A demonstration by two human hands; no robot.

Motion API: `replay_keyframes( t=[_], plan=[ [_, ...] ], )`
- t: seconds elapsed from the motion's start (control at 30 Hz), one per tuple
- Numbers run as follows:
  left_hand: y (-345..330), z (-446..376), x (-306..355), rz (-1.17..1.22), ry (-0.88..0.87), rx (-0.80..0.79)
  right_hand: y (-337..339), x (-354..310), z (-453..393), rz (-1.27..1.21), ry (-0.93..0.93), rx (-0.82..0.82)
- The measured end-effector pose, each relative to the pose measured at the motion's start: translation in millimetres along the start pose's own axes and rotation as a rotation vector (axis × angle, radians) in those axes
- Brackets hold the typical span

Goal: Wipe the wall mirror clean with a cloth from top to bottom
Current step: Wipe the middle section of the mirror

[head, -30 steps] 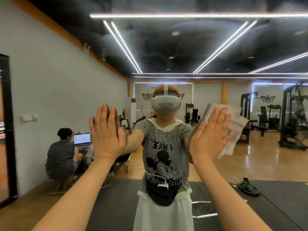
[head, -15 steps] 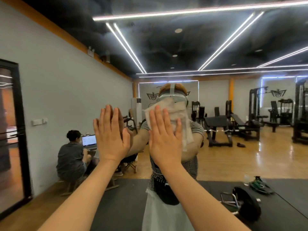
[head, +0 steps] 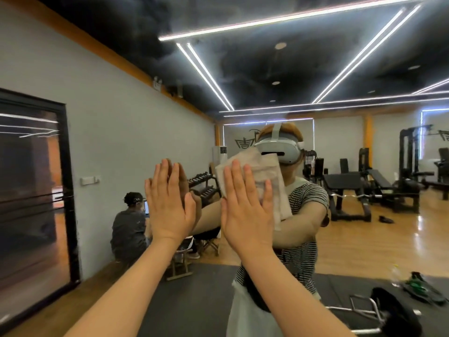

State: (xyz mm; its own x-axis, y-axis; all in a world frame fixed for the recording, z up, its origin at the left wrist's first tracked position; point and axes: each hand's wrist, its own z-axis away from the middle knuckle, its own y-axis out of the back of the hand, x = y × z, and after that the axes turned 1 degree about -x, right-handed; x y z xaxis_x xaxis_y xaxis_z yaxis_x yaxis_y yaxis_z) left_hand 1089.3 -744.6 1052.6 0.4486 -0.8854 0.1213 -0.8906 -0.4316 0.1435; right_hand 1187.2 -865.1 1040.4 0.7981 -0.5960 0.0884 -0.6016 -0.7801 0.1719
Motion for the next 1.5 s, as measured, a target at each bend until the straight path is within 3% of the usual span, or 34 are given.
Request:
replay_keyframes(
  t=[1.07,1.37,1.5],
  plan=[
    [3,0,-3,0.033,-0.021,-0.098,1,1,3,0.053,0.022,0.005],
    [14,-1,-14,0.109,-0.126,-0.182,3,-1,1,0.122,-0.025,0.046],
    [41,-4,-59,0.155,-0.266,-0.268,5,-3,0,0.122,-0.040,0.053]
  ],
)
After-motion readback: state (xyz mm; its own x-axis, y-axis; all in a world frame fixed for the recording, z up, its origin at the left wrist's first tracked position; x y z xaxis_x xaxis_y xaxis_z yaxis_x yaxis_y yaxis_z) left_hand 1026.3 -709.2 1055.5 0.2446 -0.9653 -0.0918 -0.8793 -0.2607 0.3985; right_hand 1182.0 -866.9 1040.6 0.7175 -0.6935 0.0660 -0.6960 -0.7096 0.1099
